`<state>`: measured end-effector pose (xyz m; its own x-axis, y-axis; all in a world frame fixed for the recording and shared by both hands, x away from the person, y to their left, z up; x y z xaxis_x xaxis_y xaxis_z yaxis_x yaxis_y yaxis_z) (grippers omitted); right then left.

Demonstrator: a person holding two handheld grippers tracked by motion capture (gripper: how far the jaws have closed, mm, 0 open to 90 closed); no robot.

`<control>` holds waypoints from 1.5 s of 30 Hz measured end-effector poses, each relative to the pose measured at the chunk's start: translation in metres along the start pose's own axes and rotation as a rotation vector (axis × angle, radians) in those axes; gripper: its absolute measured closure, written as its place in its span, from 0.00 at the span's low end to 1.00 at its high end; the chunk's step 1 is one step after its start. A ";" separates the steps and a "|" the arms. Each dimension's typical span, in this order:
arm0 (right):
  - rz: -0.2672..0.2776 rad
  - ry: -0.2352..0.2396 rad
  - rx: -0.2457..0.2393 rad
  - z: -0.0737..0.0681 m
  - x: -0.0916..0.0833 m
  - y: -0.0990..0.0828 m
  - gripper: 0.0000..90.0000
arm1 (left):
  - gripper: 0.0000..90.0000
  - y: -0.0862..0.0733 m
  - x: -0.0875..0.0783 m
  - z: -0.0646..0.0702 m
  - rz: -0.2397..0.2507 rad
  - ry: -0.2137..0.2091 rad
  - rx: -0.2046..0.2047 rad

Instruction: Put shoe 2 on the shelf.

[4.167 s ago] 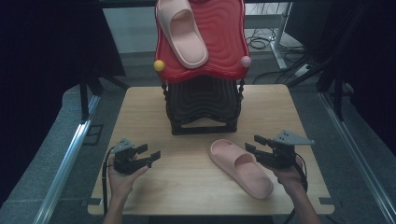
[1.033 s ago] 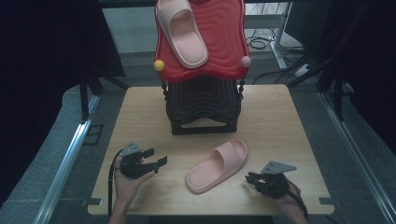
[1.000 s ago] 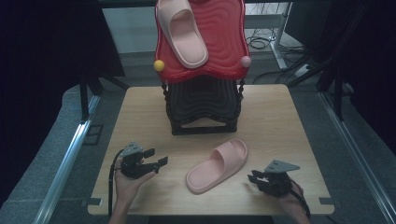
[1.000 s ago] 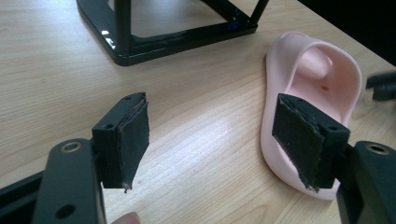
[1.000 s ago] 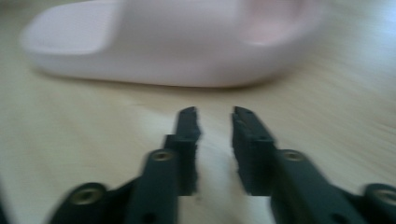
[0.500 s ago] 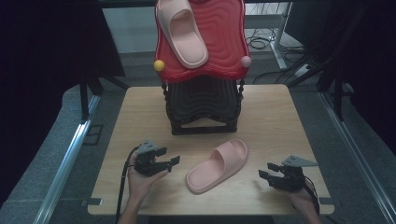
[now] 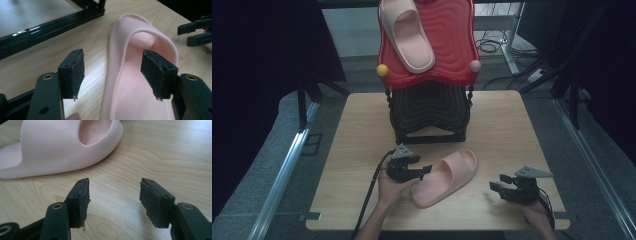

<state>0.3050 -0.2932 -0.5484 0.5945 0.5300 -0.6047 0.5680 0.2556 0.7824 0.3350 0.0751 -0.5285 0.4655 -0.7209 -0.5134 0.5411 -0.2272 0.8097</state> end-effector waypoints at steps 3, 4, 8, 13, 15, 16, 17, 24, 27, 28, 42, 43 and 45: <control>-0.003 -0.007 0.000 0.001 0.001 0.000 0.46 | 0.45 0.002 0.012 0.000 -0.016 -0.017 0.004; -0.004 -0.012 -0.002 0.001 0.001 0.000 0.46 | 0.46 0.002 0.016 0.001 -0.020 -0.024 0.007; -0.003 -0.019 -0.009 0.002 -0.001 0.000 0.46 | 0.51 0.003 0.032 0.002 -0.063 -0.032 0.034; -0.007 -0.028 -0.009 0.004 0.000 0.000 0.46 | 0.56 0.007 0.044 0.005 -0.078 -0.019 0.031; -0.014 -0.036 -0.010 0.004 0.000 -0.001 0.46 | 0.60 0.008 0.049 0.005 -0.081 -0.018 0.026; -0.016 -0.037 -0.008 0.005 0.000 -0.001 0.46 | 0.63 0.009 0.051 0.005 -0.082 -0.020 0.024; -0.016 -0.035 -0.005 0.004 0.001 -0.001 0.46 | 0.66 0.009 0.053 0.005 -0.086 -0.024 0.023; -0.018 -0.039 -0.015 0.004 0.001 -0.001 0.46 | 0.88 0.010 0.057 0.008 -0.110 -0.016 0.014; -0.019 -0.042 -0.016 0.003 0.001 -0.001 0.46 | 0.90 0.010 0.056 0.009 -0.112 0.003 0.023; -0.019 -0.042 -0.016 0.003 0.001 -0.001 0.46 | 0.91 0.010 0.056 0.010 -0.112 0.009 0.024; 0.003 -0.063 -0.004 0.006 -0.002 0.001 0.46 | 0.94 0.012 0.028 0.014 -0.058 0.031 0.034; 0.004 -0.064 -0.002 0.006 -0.002 0.001 0.46 | 0.94 0.011 0.024 0.014 -0.047 0.031 0.030; -0.001 -0.065 0.000 0.005 -0.001 0.001 0.46 | 0.94 0.009 0.016 0.014 -0.023 0.030 0.023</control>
Point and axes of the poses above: each handheld gripper's, and its own axes: x roughly forward along the jaws, y roughly out of its top, z roughly to its right, the point moved 2 cm from there along x, roughly forward along the jaws, and after that the axes turned 3 degrees about -y, right-handed, at the moved point
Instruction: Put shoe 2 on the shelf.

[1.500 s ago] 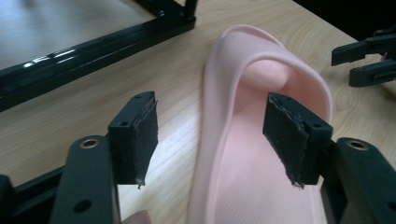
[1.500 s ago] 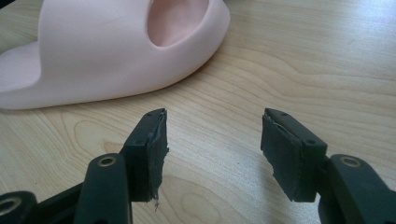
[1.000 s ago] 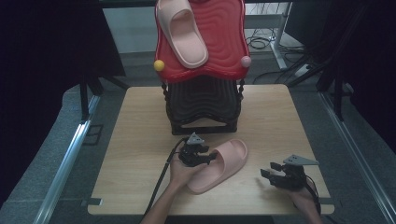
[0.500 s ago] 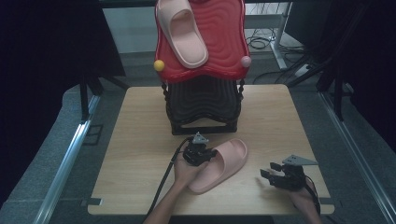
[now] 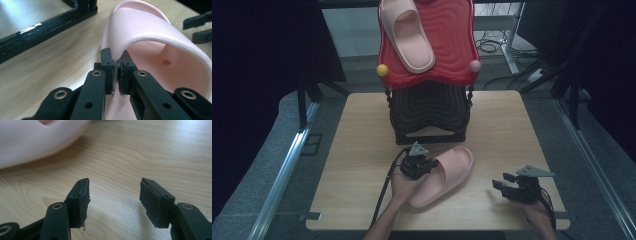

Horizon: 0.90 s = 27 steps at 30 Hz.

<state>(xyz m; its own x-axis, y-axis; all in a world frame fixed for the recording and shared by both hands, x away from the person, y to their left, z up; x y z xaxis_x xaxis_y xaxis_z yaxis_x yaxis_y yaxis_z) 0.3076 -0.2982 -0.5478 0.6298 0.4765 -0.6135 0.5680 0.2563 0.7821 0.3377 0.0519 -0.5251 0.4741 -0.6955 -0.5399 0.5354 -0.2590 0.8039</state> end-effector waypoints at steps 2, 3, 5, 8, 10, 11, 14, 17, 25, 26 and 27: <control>-0.004 -0.003 -0.001 0.000 0.001 0.000 0.46 | 0.94 -0.002 -0.007 0.000 0.021 0.002 -0.005; -0.004 -0.003 0.001 -0.001 0.002 -0.001 0.46 | 0.94 -0.003 -0.010 -0.001 0.030 0.005 -0.006; -0.006 -0.003 0.002 -0.002 0.003 -0.001 0.46 | 0.94 -0.004 -0.016 -0.002 0.044 0.005 -0.007; -0.011 -0.005 0.006 -0.002 0.003 -0.001 0.46 | 0.94 -0.004 -0.025 -0.003 0.072 0.006 -0.021; -0.011 -0.005 0.011 -0.002 0.004 -0.002 0.46 | 0.94 -0.004 -0.032 -0.005 0.094 0.011 -0.025; -0.011 -0.007 0.012 -0.002 0.004 -0.002 0.46 | 0.94 -0.004 -0.035 -0.005 0.106 0.012 -0.028; -0.007 -0.014 0.021 0.000 0.004 -0.002 0.46 | 0.94 -0.005 -0.043 -0.007 0.142 0.016 -0.044; -0.009 -0.020 0.030 0.001 0.004 -0.002 0.46 | 0.94 -0.006 -0.048 -0.009 0.169 0.013 -0.057; -0.008 -0.024 0.030 0.002 0.003 -0.002 0.46 | 0.94 -0.006 -0.060 -0.010 0.200 0.021 -0.060; -0.010 -0.025 0.031 0.002 0.004 -0.002 0.46 | 0.94 -0.006 -0.062 -0.010 0.206 0.022 -0.061; -0.008 -0.025 0.029 0.002 0.004 -0.002 0.46 | 0.94 -0.005 -0.063 -0.011 0.211 0.025 -0.061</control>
Point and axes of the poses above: each handheld gripper's, and its own axes: x roughly forward along the jaws, y roughly out of its top, z roughly to its right, the point moved 2 cm from there along x, roughly forward along the jaws, and after that the axes turned 3 degrees about -y, right-handed, at the moved point
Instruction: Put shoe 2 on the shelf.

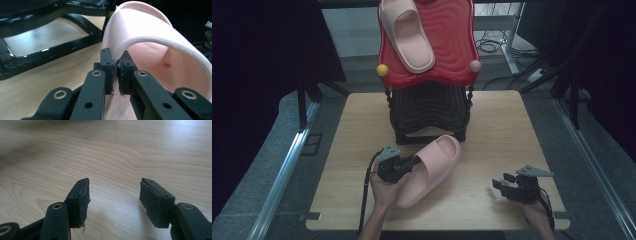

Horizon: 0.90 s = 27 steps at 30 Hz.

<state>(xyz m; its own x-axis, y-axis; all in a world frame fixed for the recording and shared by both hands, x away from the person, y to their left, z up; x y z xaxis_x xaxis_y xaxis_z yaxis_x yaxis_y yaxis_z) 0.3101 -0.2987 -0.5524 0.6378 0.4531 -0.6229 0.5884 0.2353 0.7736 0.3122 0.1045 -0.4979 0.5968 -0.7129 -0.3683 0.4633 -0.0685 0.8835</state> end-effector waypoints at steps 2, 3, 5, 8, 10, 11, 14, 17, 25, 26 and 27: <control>-0.001 -0.001 0.000 0.000 0.001 0.000 0.46 | 0.94 0.002 -0.002 -0.001 0.010 0.001 -0.003; -0.004 -0.001 0.002 0.000 0.001 0.000 0.46 | 0.94 0.003 -0.004 -0.001 0.014 0.001 -0.002; -0.003 -0.001 0.003 0.000 0.001 -0.001 0.46 | 0.94 0.007 -0.006 -0.001 0.023 0.001 0.001; -0.002 -0.001 0.002 0.001 0.001 0.000 0.46 | 0.94 0.012 -0.011 -0.001 0.039 0.000 0.006; 0.002 -0.003 0.007 0.002 0.000 0.000 0.46 | 0.94 0.016 -0.015 -0.001 0.052 0.003 0.009; 0.001 -0.004 0.009 0.002 0.000 0.000 0.46 | 0.94 0.018 -0.016 0.000 0.061 0.002 0.009; -0.001 -0.004 0.009 0.002 0.001 -0.001 0.45 | 0.94 0.025 -0.022 0.000 0.077 0.007 0.016; -0.006 -0.003 0.007 0.003 0.001 -0.001 0.45 | 0.94 0.032 -0.026 0.001 0.088 0.007 0.024; -0.010 -0.001 0.013 0.002 0.003 -0.002 0.45 | 0.94 0.045 -0.030 0.002 0.104 0.006 0.040; -0.014 -0.001 0.013 0.002 0.003 -0.002 0.45 | 0.94 0.046 -0.030 0.003 0.105 0.005 0.040; -0.016 -0.001 0.013 0.002 0.004 -0.002 0.45 | 0.94 0.048 -0.030 0.003 0.106 0.006 0.044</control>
Point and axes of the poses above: each handheld gripper's, and its own axes: x roughly forward along the jaws, y roughly out of its top, z roughly to its right, the point moved 2 cm from there along x, roughly forward along the jaws, and after that the axes turned 3 degrees about -y, right-handed, at the moved point
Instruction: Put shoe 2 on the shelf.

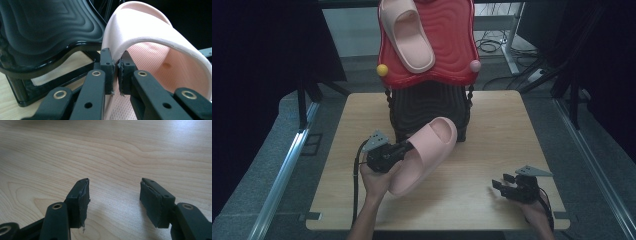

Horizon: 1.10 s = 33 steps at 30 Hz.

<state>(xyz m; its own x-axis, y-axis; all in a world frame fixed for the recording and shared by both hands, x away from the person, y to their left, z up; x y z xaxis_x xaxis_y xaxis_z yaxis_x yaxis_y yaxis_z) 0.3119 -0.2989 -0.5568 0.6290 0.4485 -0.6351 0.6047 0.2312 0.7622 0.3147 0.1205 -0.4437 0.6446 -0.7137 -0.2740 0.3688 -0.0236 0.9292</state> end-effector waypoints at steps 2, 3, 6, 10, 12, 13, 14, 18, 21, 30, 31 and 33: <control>-0.002 0.000 -0.001 0.000 0.000 0.000 0.45 | 0.94 0.003 0.000 0.001 0.003 0.001 0.004; -0.002 0.000 0.001 0.000 0.000 0.000 0.45 | 0.94 0.005 0.000 0.001 0.005 0.001 0.004; 0.000 0.000 0.003 0.001 0.000 0.000 0.45 | 0.93 0.009 0.000 0.002 0.014 0.000 0.009; -0.002 -0.002 0.006 0.001 0.000 0.000 0.45 | 0.93 0.014 0.000 0.004 0.024 0.000 0.009; -0.002 -0.001 0.007 0.001 0.000 0.000 0.45 | 0.93 0.016 0.001 0.006 0.033 -0.001 0.012; -0.003 0.000 0.007 0.001 0.000 0.000 0.45 | 0.94 0.017 0.002 0.007 0.036 -0.003 0.016; -0.003 0.000 0.008 0.001 0.000 0.000 0.45 | 0.94 0.019 0.003 0.008 0.039 -0.004 0.019; -0.003 -0.001 0.008 0.002 0.000 0.000 0.44 | 0.94 0.025 0.005 0.011 0.043 -0.009 0.027; -0.005 -0.002 0.013 0.002 -0.001 0.000 0.44 | 0.93 0.029 0.004 0.012 0.047 -0.007 0.034; -0.009 0.003 0.013 0.001 0.001 -0.001 0.44 | 0.94 0.041 0.000 0.016 0.065 -0.006 0.053; -0.009 0.001 0.013 0.001 0.001 -0.001 0.44 | 0.93 0.042 0.000 0.016 0.067 -0.007 0.050; -0.010 0.004 0.014 0.000 0.001 0.000 0.44 | 0.93 0.043 0.000 0.015 0.068 -0.006 0.051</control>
<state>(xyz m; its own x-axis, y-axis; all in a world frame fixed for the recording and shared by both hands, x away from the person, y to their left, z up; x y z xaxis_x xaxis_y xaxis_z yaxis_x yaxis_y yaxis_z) 0.3122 -0.2989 -0.5577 0.6210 0.4496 -0.6421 0.6179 0.2233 0.7539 0.3198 0.1090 -0.3999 0.6631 -0.7188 -0.2088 0.2898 -0.0106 0.9570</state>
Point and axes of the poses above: each handheld gripper's, and its own axes: x roughly forward along the jaws, y roughly out of its top, z roughly to its right, the point moved 2 cm from there along x, roughly forward along the jaws, and after that the axes turned 3 degrees about -y, right-handed, at the moved point
